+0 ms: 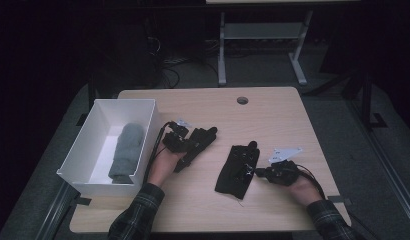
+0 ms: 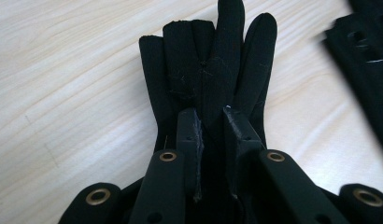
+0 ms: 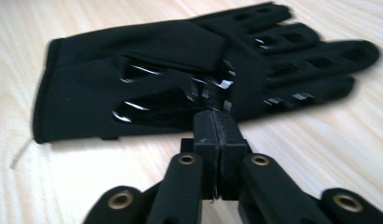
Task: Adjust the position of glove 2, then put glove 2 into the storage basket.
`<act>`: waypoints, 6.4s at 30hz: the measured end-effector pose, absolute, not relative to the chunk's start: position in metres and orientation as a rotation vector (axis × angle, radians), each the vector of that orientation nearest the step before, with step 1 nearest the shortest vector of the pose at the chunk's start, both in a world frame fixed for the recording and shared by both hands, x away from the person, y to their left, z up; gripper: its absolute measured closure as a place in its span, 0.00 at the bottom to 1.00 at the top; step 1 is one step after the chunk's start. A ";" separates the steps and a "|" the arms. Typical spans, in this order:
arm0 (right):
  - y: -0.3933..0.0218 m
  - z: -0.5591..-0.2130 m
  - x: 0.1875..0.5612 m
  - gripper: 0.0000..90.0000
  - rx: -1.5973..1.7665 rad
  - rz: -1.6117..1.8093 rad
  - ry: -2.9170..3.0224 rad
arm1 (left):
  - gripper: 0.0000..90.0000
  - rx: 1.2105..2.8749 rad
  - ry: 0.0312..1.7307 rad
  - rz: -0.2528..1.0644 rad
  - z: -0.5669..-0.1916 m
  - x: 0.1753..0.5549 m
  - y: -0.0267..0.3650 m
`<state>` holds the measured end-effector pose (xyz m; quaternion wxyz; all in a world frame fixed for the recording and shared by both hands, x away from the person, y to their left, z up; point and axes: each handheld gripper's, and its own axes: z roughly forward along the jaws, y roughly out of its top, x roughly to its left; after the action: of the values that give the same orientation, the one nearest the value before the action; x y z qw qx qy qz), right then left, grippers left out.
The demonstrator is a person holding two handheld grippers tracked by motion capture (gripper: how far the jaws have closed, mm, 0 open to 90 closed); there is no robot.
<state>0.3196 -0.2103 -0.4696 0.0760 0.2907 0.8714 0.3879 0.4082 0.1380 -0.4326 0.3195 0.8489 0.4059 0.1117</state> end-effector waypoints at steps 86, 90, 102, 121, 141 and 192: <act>-0.221 -0.478 0.346 0.41 1.052 1.091 2.440 | 0.92 2.366 0.807 0.134 -0.440 0.333 0.101; -0.222 -0.480 0.346 0.37 1.029 1.092 2.440 | 0.74 2.372 0.665 0.164 -0.425 0.343 0.101; -0.223 -0.481 0.346 0.32 1.038 1.096 2.427 | 0.25 2.389 0.515 0.190 -0.426 0.377 0.078; -0.222 -0.481 0.346 0.32 1.048 1.098 2.424 | 0.31 2.455 0.509 0.095 -0.459 0.394 0.062; -0.222 -0.481 0.346 0.32 1.048 1.101 2.422 | 0.75 2.367 0.721 0.095 -0.370 0.389 0.096; -0.222 -0.481 0.346 0.30 1.061 1.092 2.420 | 0.73 2.120 1.460 0.244 -0.362 0.391 0.332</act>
<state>0.3459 -0.2217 -0.4811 0.1409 0.3674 0.8380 0.3781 0.3908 0.3322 -0.3617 0.2747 0.7884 0.5429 0.0909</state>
